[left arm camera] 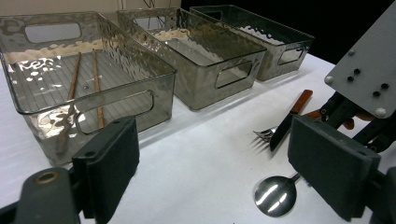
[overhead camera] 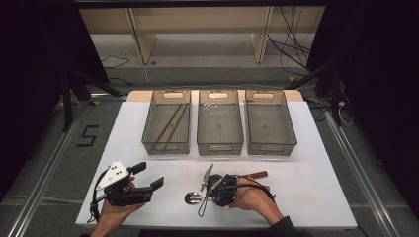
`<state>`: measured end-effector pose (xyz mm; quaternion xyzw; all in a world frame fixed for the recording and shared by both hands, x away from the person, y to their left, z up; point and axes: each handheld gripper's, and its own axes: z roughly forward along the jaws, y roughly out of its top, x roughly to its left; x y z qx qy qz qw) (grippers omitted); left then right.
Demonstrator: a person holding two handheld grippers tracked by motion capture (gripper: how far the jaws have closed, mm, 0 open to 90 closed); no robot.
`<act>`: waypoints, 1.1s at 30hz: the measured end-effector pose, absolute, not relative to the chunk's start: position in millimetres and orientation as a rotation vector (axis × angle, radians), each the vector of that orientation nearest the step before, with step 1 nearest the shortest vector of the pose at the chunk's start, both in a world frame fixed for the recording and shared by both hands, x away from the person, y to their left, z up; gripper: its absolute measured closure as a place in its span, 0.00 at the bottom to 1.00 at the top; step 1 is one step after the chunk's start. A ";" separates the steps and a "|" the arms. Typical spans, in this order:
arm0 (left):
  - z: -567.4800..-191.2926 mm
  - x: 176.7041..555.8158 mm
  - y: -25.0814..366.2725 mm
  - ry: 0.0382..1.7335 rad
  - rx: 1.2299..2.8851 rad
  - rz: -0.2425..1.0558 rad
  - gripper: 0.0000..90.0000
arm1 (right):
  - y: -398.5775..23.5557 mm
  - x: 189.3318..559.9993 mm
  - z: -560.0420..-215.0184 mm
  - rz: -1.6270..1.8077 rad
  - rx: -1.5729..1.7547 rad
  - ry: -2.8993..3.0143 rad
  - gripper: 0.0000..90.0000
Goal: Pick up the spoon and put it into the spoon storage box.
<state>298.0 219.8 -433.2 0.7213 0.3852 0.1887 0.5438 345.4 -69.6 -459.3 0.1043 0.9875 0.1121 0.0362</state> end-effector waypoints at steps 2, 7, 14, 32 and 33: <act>-433.1 297.9 219.8 0.912 1.712 0.450 0.18 | -69.1 344.7 -459.2 0.345 0.316 3.036 0.92; -432.9 297.7 219.9 0.912 1.709 0.453 0.18 | -67.6 342.7 -459.2 0.335 0.301 3.028 0.94; -432.5 297.1 220.3 0.909 1.707 0.460 0.19 | -65.7 339.2 -457.7 0.307 0.268 3.029 0.95; -432.0 296.7 220.7 0.905 1.698 0.466 0.19 | -66.5 336.8 -451.7 0.349 0.288 3.054 1.00; -431.9 296.7 220.8 0.905 1.699 0.466 0.19 | -66.8 336.8 -450.3 0.345 0.289 3.056 1.00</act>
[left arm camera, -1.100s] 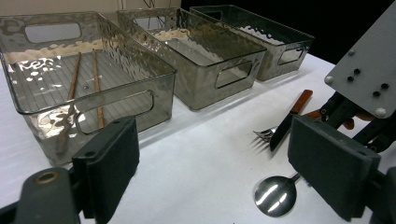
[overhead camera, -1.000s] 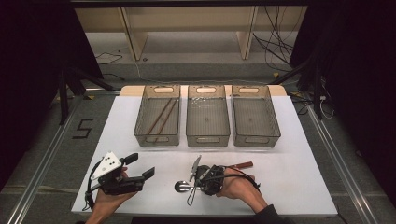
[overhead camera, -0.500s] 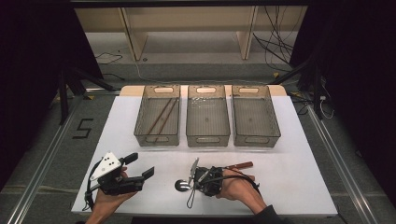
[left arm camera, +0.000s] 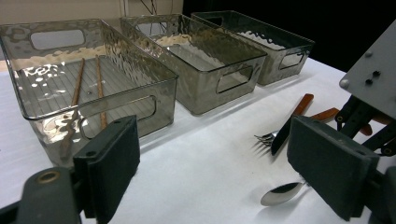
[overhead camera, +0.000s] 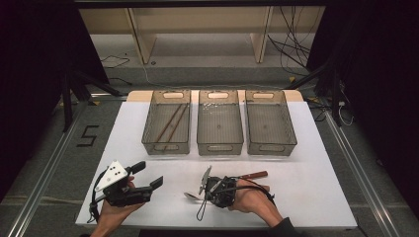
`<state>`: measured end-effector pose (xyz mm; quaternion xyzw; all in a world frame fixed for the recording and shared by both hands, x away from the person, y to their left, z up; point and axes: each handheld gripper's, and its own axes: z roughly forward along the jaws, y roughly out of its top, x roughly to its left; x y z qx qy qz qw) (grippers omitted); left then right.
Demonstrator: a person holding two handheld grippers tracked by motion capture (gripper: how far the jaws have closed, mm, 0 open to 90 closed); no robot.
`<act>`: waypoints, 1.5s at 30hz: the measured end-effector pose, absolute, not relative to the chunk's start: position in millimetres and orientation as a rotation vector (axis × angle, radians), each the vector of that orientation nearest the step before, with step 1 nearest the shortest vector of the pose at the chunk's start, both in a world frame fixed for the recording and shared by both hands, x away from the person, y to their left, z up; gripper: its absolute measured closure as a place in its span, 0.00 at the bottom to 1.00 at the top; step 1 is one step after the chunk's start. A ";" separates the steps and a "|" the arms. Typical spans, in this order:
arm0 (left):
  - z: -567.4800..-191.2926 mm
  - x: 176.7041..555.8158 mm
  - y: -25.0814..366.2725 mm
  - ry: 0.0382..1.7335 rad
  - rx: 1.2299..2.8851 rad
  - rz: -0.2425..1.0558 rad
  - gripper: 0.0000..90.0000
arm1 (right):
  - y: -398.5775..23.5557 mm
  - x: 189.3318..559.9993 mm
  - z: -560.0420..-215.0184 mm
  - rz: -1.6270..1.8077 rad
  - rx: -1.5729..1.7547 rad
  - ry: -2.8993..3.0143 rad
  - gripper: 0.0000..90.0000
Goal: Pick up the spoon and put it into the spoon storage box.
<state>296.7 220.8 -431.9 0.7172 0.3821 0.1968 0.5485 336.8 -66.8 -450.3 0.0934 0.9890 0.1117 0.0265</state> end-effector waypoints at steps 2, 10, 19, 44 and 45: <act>-431.9 296.7 220.7 0.905 1.699 0.466 0.19 | -68.0 337.2 -447.4 0.365 0.311 3.038 1.00; -432.0 297.0 220.9 0.908 1.685 0.470 0.19 | -82.8 346.1 -428.8 0.512 0.393 2.977 1.00; -432.1 297.6 222.0 0.915 1.681 0.473 0.19 | -101.9 366.9 -407.0 0.676 0.537 2.878 1.00; -433.8 298.5 222.1 0.921 1.675 0.480 0.19 | -116.1 448.6 -354.5 0.924 0.849 2.669 1.00; -433.8 298.6 222.1 0.921 1.675 0.480 0.19 | -115.5 451.3 -352.1 0.928 0.863 2.663 1.00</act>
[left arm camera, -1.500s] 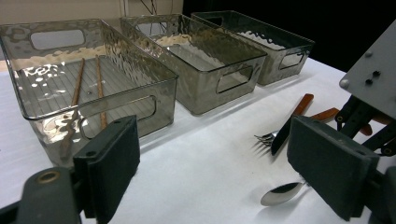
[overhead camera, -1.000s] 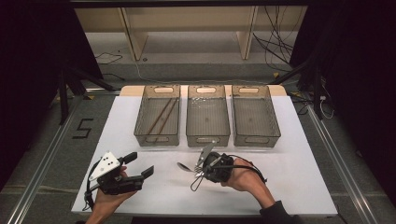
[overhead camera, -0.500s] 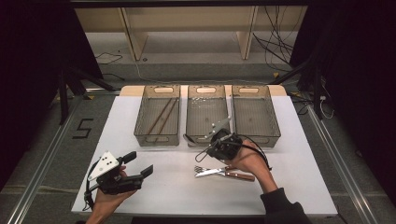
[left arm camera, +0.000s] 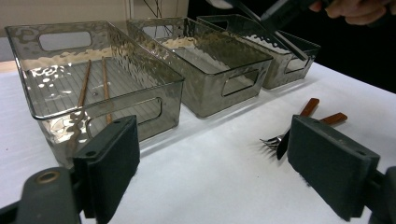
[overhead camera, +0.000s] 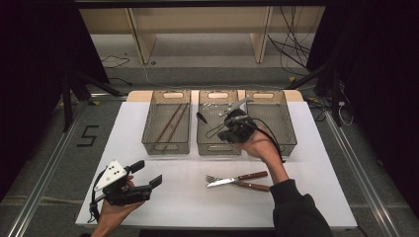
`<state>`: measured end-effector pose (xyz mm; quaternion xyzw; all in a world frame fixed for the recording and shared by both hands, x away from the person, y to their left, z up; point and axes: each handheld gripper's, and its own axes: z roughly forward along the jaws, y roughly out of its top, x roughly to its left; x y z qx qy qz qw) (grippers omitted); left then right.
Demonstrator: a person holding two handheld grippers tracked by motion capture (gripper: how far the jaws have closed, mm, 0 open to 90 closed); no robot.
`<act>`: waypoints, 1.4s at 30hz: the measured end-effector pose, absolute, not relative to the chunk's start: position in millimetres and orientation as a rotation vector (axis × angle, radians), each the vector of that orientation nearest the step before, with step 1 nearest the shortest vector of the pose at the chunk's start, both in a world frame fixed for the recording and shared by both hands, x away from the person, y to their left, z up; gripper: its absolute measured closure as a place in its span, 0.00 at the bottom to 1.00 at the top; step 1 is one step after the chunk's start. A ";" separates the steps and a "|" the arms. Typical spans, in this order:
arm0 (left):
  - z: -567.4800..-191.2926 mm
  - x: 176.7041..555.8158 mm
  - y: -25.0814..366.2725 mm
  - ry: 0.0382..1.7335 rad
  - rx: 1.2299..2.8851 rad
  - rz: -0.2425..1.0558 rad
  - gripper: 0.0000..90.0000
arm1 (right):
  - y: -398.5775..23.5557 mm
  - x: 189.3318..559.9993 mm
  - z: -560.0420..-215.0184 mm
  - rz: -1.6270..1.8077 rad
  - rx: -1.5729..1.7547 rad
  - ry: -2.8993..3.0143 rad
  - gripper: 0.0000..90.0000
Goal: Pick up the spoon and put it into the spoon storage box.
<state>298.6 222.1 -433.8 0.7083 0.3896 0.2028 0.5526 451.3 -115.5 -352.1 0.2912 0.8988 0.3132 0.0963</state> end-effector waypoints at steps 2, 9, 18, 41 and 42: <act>-433.8 298.6 222.2 0.922 1.676 0.479 0.19 | -114.7 457.5 -347.6 0.948 0.880 2.653 1.00; -434.0 298.5 222.3 0.919 1.674 0.481 0.19 | -112.7 481.2 -338.1 0.992 0.970 2.595 1.00; -434.0 298.7 222.3 0.919 1.675 0.481 0.19 | -112.7 504.3 -340.2 0.985 1.084 2.542 1.00; -434.0 298.7 222.6 0.918 1.672 0.480 0.19 | -112.2 534.7 -376.9 0.899 1.274 2.515 1.00; -434.0 298.7 222.7 0.918 1.673 0.480 0.19 | -112.1 534.8 -379.1 0.892 1.280 2.519 1.00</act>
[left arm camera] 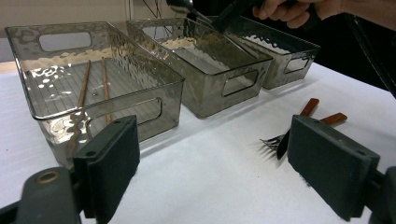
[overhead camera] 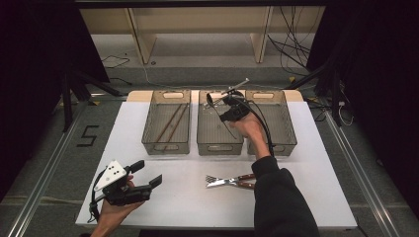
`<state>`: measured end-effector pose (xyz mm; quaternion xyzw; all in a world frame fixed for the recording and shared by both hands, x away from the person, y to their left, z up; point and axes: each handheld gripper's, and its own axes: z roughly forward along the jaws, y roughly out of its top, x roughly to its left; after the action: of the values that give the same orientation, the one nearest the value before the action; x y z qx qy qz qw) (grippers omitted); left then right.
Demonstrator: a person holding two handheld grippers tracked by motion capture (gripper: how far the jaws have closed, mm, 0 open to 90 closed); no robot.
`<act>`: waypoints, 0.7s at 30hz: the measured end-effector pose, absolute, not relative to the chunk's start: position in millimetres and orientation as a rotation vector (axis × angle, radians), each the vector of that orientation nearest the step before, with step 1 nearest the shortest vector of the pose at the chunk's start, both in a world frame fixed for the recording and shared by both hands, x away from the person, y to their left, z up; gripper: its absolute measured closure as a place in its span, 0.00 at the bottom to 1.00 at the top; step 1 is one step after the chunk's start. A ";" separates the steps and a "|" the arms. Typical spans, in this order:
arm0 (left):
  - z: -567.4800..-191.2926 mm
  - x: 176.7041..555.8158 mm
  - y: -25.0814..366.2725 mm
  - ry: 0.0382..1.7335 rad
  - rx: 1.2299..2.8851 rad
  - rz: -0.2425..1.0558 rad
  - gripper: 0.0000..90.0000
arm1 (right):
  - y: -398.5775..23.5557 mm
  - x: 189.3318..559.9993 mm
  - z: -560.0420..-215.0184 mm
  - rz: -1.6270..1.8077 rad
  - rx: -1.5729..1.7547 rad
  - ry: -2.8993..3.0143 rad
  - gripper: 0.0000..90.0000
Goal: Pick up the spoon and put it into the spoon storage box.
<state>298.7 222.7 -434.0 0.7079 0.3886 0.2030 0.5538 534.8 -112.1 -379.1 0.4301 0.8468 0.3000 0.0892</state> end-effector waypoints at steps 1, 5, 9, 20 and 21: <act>-434.0 298.8 222.7 0.919 1.672 0.480 0.19 | -112.1 535.0 -381.4 0.884 1.285 2.521 1.00; -434.1 298.9 222.6 0.918 1.673 0.479 0.19 | -113.6 535.8 -389.5 0.865 1.314 2.519 1.00; -434.1 299.0 222.7 0.919 1.673 0.479 0.19 | -113.7 535.8 -394.8 0.849 1.330 2.521 1.00; -434.0 298.8 223.0 0.918 1.674 0.480 0.19 | -112.8 536.7 -405.6 0.831 1.368 2.530 0.95; -434.0 298.9 222.9 0.919 1.673 0.480 0.19 | -112.7 536.8 -405.6 0.846 1.375 2.532 0.92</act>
<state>298.9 222.9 -434.0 0.7079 0.3890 0.2029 0.5535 536.8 -112.7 -405.6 0.4567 0.8411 0.2812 0.0695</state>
